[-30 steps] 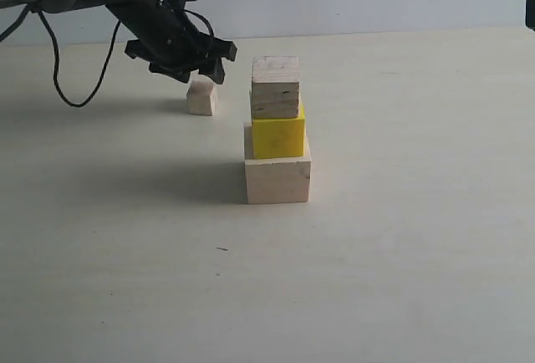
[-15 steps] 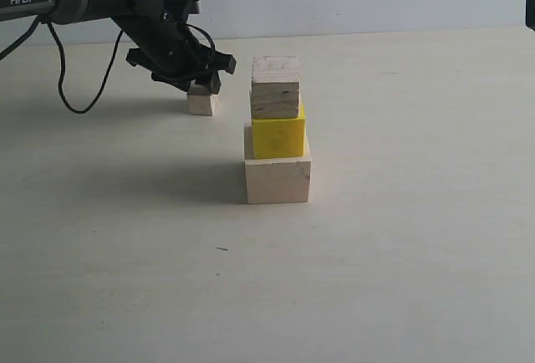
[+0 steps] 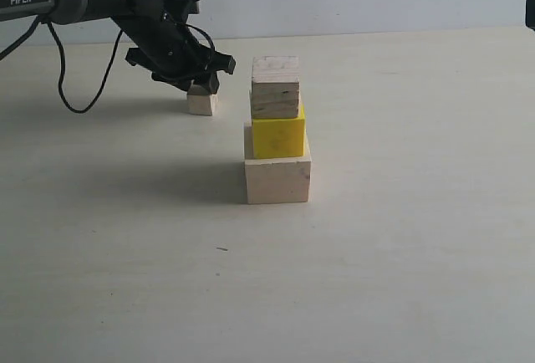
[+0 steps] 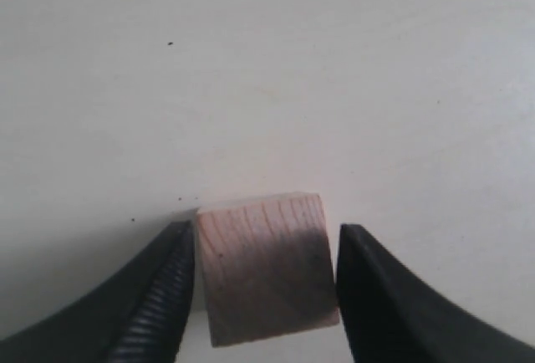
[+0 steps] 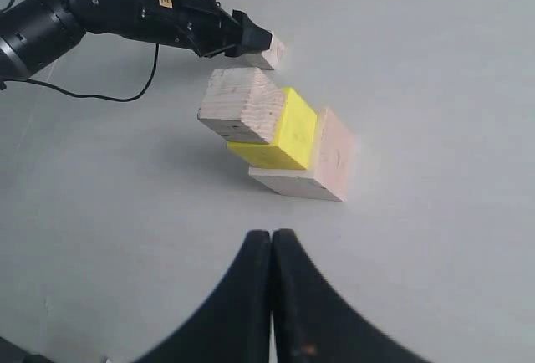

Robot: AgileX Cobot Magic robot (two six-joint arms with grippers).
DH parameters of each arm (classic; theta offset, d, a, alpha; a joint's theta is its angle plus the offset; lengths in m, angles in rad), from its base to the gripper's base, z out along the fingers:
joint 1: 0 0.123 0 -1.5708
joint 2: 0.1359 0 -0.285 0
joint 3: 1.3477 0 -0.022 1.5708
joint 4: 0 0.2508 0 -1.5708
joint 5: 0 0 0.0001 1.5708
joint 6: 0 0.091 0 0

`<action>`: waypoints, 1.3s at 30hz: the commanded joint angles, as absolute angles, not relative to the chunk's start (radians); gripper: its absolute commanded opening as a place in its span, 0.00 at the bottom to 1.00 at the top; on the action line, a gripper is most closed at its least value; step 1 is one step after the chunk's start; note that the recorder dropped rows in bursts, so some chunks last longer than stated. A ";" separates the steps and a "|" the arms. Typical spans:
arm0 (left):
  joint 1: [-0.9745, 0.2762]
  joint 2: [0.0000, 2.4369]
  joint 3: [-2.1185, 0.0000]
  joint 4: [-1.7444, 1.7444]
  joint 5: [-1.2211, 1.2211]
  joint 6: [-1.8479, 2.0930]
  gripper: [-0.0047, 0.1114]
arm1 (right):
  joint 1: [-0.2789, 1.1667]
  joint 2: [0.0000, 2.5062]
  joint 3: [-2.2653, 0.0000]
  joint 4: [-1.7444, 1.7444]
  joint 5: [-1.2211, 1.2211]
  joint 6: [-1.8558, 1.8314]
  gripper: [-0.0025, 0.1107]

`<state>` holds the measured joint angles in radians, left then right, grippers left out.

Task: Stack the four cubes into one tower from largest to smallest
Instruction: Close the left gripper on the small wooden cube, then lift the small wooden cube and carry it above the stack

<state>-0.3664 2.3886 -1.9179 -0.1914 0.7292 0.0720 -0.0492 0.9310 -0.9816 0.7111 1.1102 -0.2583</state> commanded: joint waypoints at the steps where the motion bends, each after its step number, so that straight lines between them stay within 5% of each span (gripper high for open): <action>1: -0.369 2.386 -1.922 -0.188 0.725 0.067 0.50 | -0.054 0.926 -0.983 0.714 1.109 -0.262 0.02; 39: -0.369 2.402 -1.922 -0.197 0.723 0.072 0.53 | -0.054 0.926 -0.983 0.714 1.109 -0.262 0.02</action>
<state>-0.3664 2.4049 -1.9179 -0.1933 0.7283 0.0720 -0.0492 0.9310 -0.9816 0.7111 1.1102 -0.2583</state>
